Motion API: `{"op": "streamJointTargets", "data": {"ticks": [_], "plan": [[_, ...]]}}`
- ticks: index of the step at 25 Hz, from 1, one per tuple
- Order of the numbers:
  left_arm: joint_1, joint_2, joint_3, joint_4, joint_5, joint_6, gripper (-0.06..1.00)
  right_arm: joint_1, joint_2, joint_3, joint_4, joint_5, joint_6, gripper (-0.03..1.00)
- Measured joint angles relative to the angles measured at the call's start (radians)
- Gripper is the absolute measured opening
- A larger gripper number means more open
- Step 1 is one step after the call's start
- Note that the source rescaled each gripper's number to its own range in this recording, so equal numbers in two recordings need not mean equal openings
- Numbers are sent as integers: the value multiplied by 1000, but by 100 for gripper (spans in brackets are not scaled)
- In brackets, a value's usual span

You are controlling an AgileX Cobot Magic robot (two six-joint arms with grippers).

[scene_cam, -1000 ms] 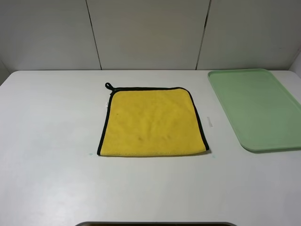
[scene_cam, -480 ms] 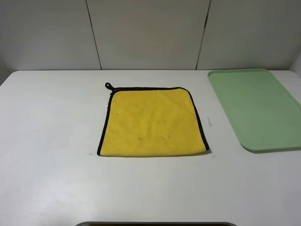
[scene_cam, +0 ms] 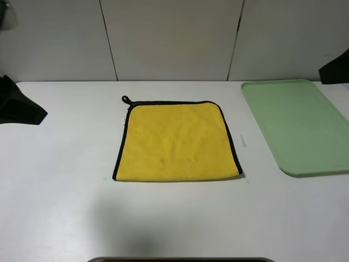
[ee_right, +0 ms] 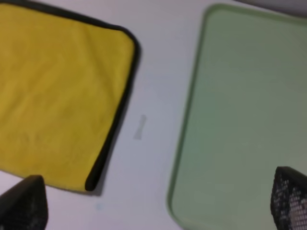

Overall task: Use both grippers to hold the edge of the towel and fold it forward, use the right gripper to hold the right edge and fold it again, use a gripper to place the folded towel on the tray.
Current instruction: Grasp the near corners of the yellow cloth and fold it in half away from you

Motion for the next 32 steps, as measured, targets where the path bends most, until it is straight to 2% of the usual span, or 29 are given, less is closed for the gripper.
{"op": "streamJointTargets", "data": {"ticks": [6, 9, 17, 24, 28, 30, 32], "plan": [[-81, 157, -1, 0, -23, 119, 98, 183, 161, -13, -3, -26, -86, 100], [-110, 233, -1, 0, -24, 179, 98, 262, 231, -13, -39, -28, -125, 100], [-168, 427, -1, 0, -68, 333, 98, 397, 416, -14, -122, -109, -170, 100], [-171, 574, -2, -1, -159, 398, 98, 413, 561, -14, -146, -118, -254, 100], [-171, 650, -2, -50, -250, 407, 98, 413, 609, -14, -151, -124, -347, 100], [-175, 674, -2, -70, -294, 446, 98, 413, 623, -14, -151, -127, -392, 100], [-188, 686, -2, -72, -313, 535, 98, 413, 636, -14, -151, -132, -436, 100]]}}
